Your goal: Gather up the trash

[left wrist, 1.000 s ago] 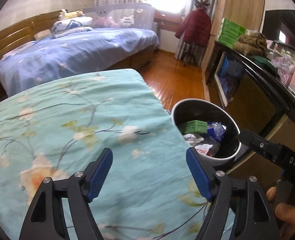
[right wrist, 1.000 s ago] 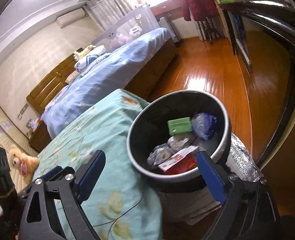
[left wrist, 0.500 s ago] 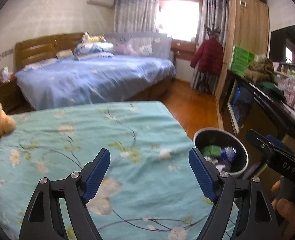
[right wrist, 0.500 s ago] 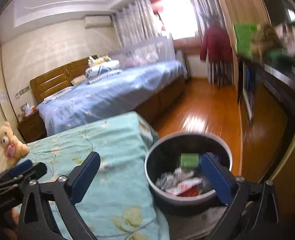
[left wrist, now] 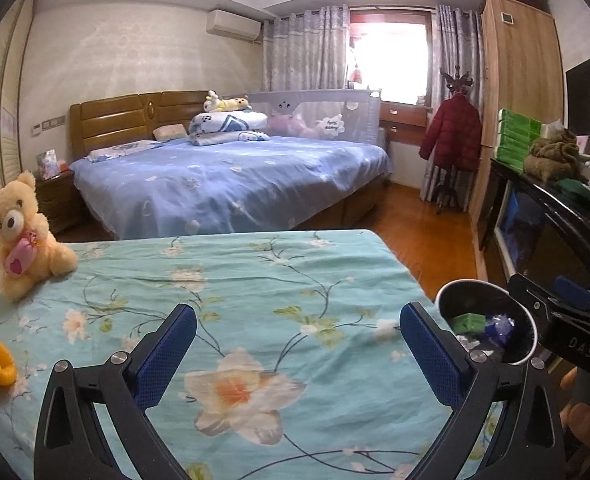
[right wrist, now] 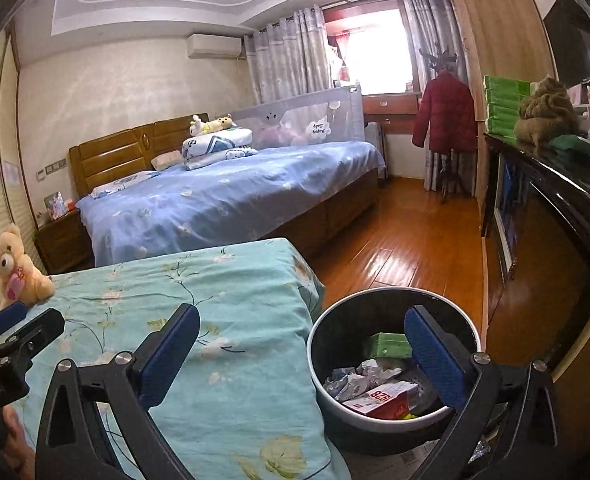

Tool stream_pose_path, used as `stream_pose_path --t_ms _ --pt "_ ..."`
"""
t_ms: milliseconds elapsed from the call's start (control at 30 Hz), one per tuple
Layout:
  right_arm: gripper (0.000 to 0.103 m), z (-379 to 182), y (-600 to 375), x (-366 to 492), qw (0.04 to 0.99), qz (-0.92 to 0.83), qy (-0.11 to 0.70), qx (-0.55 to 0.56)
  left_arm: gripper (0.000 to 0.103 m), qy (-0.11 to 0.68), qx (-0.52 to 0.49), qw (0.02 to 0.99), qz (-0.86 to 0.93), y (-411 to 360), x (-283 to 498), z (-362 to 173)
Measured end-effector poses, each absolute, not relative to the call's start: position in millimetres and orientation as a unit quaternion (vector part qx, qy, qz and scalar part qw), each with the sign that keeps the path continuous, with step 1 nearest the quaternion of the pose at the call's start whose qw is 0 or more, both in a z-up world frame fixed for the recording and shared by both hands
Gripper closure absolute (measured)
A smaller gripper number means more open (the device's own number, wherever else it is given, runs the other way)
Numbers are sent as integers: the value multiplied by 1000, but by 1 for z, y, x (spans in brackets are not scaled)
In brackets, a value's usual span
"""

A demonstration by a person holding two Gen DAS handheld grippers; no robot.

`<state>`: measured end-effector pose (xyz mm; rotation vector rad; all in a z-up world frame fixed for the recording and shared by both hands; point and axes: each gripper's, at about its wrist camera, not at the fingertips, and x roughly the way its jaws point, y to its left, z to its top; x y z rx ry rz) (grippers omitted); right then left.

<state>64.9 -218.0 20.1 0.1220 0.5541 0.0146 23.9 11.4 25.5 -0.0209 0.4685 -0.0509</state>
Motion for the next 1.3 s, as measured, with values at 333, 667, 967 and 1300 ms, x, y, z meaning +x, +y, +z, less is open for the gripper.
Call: stream_pose_path --t_ms 333,667,967,1300 --pt "0 21 -212 66 962 17 267 57 1 215 6 977 -8 7 25 27" --pt "0 20 -212 66 962 18 267 60 1 217 -1 976 -6 13 28 24" --pt "0 21 -210 62 964 22 258 61 1 216 -3 976 -9 16 30 24" --pt "0 25 -210 59 964 24 256 63 1 214 0 977 -11 18 29 23"
